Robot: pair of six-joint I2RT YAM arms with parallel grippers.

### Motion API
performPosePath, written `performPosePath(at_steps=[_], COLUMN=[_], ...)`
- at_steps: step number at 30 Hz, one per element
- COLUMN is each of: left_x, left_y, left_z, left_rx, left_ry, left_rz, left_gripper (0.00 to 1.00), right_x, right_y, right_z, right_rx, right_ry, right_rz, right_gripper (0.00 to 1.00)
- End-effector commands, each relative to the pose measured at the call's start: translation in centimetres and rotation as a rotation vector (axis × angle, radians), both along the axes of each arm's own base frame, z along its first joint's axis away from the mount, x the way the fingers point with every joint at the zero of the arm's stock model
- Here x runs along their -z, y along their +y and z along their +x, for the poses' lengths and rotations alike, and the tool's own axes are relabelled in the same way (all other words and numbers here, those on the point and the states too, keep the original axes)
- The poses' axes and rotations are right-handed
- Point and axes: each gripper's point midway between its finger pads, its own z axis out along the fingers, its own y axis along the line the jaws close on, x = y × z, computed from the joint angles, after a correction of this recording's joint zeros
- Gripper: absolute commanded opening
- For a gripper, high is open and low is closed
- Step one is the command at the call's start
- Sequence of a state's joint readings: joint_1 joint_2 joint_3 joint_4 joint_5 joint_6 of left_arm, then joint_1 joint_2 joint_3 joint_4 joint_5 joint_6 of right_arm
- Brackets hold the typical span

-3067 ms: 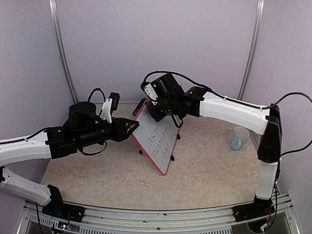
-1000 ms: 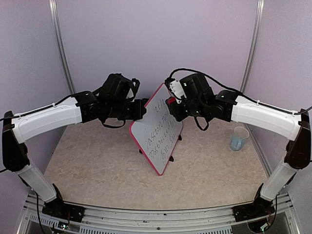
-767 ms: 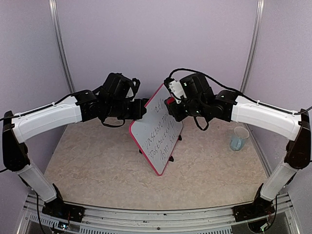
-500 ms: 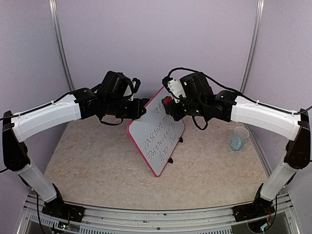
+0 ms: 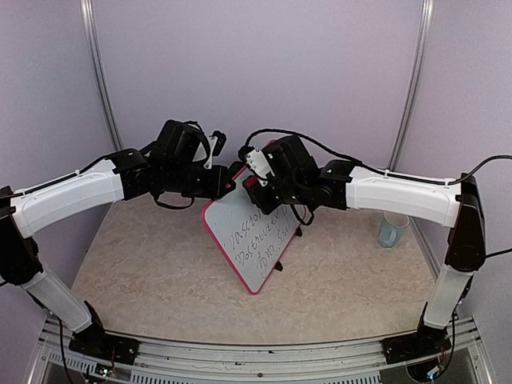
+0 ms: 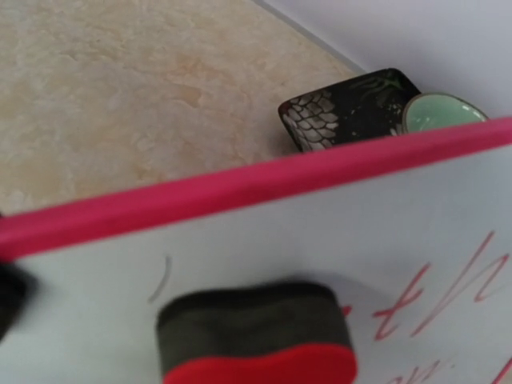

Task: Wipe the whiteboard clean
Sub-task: Erase the whiteboard at the center of the board.

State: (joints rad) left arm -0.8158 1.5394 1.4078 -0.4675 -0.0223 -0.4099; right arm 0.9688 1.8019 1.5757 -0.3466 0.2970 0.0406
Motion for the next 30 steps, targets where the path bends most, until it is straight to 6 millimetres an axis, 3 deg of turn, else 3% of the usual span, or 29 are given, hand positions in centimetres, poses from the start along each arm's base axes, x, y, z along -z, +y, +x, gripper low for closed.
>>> performPosePath(at_steps=[1,13,19,23,26,30], left_x=[0.6,0.7,0.6,0.4,0.2,0.1], left_y=[0.0,-0.5,-0.5,-0.8,-0.9,-1.0], left_z=[-1.5,-2.0,-1.9,-2.0,-2.1,-2.2], left_rx=[0.087,0.113,0.112,0.121,0.123,0.130], left_ry=[-0.010,-0.012,-0.015,-0.019,-0.023,-0.026], left_rz=[0.022,0.014,0.011,0.005,0.001,-0.005], left_gripper=[0.00,0.00,0.00,0.00,0.00,0.00], right_x=[-1.3,-0.2,-0.7,-2.4,-4.2,-3.3], right_y=[0.9,-0.6,1.7,3.4,3.7,3.3], right_z=[1.1,3.2,1.6,0.2,0.5,1.2], right_rx=[0.029,0.126,0.019,-0.036,-0.025,0.013], right_ry=[-0.048,-0.063,-0.057,-0.087,-0.113,-0.114], right_rz=[0.029,-0.030,-0.019,0.001,0.022,-0.029], right_gripper=[0.29,0.29,0.29,0.29,0.29,0.29])
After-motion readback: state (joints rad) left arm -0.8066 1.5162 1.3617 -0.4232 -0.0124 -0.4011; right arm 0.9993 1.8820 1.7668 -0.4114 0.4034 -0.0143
